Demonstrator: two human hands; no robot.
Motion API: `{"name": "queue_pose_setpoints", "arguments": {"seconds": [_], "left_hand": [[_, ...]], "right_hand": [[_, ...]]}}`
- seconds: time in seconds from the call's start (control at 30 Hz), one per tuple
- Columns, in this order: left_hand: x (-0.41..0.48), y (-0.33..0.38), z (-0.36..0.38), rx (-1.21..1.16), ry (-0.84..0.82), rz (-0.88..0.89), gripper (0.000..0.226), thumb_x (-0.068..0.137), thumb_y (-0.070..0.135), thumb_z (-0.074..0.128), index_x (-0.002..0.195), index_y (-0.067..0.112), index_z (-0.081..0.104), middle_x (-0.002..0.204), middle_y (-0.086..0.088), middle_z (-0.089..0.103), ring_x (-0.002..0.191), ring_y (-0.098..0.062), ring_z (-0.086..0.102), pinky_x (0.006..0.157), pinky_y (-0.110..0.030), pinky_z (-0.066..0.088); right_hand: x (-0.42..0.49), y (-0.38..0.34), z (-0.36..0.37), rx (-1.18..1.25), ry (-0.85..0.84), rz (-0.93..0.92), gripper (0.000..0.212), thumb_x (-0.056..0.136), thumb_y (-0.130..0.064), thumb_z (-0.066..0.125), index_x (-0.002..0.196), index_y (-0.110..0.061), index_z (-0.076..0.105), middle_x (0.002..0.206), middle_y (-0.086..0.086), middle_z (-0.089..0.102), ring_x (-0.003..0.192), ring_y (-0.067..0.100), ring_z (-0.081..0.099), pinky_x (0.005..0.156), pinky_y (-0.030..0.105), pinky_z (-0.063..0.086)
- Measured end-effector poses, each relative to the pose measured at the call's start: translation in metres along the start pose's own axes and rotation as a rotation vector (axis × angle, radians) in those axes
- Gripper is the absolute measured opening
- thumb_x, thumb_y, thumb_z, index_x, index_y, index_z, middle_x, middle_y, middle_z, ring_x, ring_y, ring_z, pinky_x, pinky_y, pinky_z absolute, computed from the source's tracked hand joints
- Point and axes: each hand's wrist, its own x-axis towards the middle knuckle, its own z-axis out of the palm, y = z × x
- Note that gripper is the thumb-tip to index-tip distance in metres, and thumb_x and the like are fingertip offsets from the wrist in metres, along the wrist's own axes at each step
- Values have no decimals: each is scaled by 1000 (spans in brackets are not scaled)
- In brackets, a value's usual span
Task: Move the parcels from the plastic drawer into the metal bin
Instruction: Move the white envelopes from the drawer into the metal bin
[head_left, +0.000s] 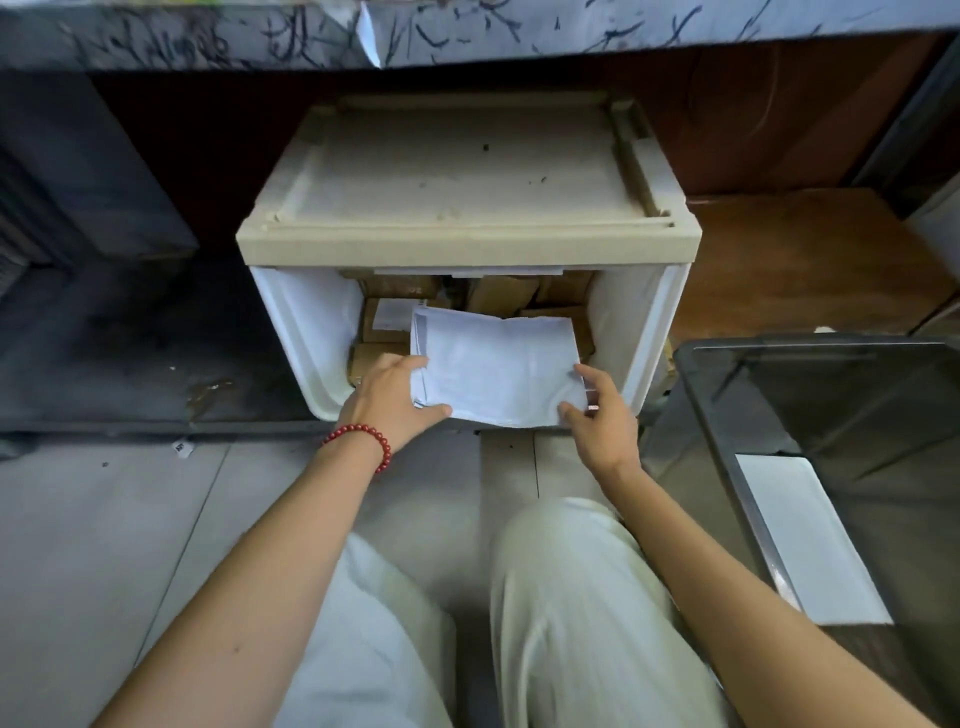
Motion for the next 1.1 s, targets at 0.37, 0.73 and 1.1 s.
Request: {"name": "queue_pose_setpoints", "arguments": {"seconds": [0.37, 0.73, 1.1], "left_hand": [[-102, 26, -21, 117, 251, 273, 67, 75, 29, 80, 135, 25, 51, 131, -1, 53, 120, -25, 44, 98, -40, 40], [-108, 15, -21, -78, 466, 390, 19, 82, 6, 68, 94, 20, 69, 97, 4, 61, 94, -16, 55, 77, -30, 48], [-100, 23, -14, -337, 387, 192, 13, 96, 28, 55, 99, 16, 55, 105, -5, 68, 89, -21, 64, 73, -27, 46]], "right_hand": [[-89, 1, -74, 5, 120, -135, 35, 92, -22, 63, 126, -31, 59, 98, -9, 61, 84, 2, 58, 79, 13, 44], [-108, -10, -98, 66, 69, -177, 49, 77, -48, 76, 121, -45, 56, 102, -26, 61, 93, -12, 59, 75, 8, 43], [-96, -2, -89, -24, 128, -209, 31, 81, -30, 76, 102, -16, 59, 104, 2, 57, 77, 1, 55, 62, 3, 40]]}}
